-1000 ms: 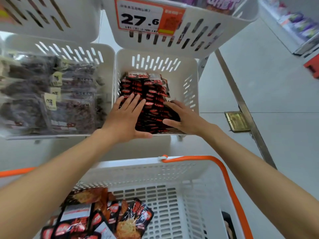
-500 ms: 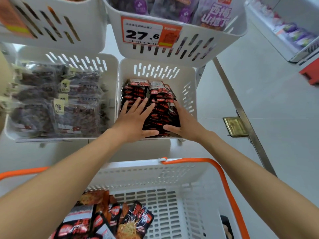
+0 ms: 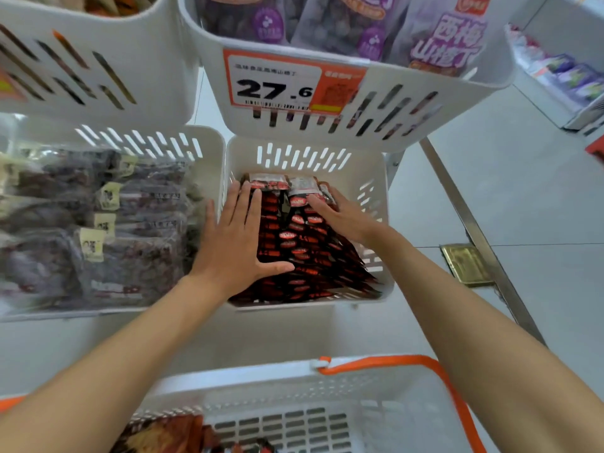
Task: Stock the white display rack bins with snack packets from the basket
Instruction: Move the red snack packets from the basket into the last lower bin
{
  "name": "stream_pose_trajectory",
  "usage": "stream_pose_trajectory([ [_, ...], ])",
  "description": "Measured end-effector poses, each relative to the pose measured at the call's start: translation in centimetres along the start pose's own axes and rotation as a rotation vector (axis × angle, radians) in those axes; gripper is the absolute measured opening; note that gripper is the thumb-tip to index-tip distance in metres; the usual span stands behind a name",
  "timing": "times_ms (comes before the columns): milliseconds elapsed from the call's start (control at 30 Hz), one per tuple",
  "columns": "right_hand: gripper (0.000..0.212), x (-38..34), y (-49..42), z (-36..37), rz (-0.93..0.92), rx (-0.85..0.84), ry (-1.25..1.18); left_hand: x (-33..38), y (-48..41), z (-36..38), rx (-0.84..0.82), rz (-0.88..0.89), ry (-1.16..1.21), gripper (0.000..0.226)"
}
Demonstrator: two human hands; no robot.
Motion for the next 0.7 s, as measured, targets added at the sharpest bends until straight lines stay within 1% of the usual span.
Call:
stream_pose_trajectory([
  [33, 0.107, -0.5, -0.1, 0.2, -0.016, -0.015, 0.003, 0.0, 0.0, 0.0, 0.005, 0.005, 0.028, 0.134],
  [67, 0.101, -0.9, -0.1, 0.3, -0.049, -0.009, -0.013, -0.1, 0.0, 0.0, 0.013, 0.01, 0.047, 0.135],
  [167, 0.074, -0.9, 0.3, 0.2, -0.087, 0.022, -0.063, -0.2, 0.0, 0.1, 0.017, 0.023, 0.073, 0.137],
  [233, 0.062, -1.1, 1.0, 0.8, -0.101, -0.03, -0.044, -0.2, 0.0, 0.2, 0.014, 0.021, 0.067, 0.137],
  [267, 0.064, -1.2, 1.2, 1.2, -0.111, -0.05, -0.04, -0.1, 0.0, 0.2, 0.014, 0.02, 0.063, 0.136],
  [300, 0.07, -1.2, 1.4, 1.5, -0.122, -0.051, -0.044, -0.1, 0.0, 0.1, 0.012, 0.02, 0.062, 0.136],
  [400, 0.102, -1.1, 2.7, 0.6, -0.083, 0.011, -0.029, -0.1, 0.1, -0.2, -0.013, 0.02, 0.038, 0.132],
  [433, 0.106, -0.7, 3.2, 0.0, -0.071, 0.025, -0.025, -0.1, 0.2, -0.4, -0.024, 0.019, 0.017, 0.131],
  [467, 0.103, -0.1, 3.8, -0.5, -0.063, 0.02, -0.023, 0.0, 0.4, -0.4, -0.035, 0.019, -0.003, 0.128],
  [567, 0.079, 1.5, 6.1, -0.7, -0.065, -0.064, 0.066, 0.5, 1.0, -0.5, -0.068, 0.006, -0.031, 0.118],
  [600, 0.077, 2.0, 6.8, -0.5, -0.085, -0.074, 0.101, 0.6, 1.3, -0.5, -0.081, 0.0, -0.022, 0.115],
  [633, 0.08, 2.3, 7.5, -0.4, -0.116, -0.059, 0.129, 0.8, 1.6, -0.6, -0.098, -0.005, -0.009, 0.111],
  [700, 0.083, 2.1, 8.9, -0.2, -0.16, 0.017, 0.151, 1.2, 2.5, -1.1, -0.117, 0.001, 0.035, 0.104],
])
Point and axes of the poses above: each hand's wrist, its own y-axis away from the middle knuckle, its own z-axis out of the palm, x = y × z, the point moved 2 cm from there along -y, towards the middle knuckle, and after that the axes turned 5 degrees about -y, right-handed, at the moved point
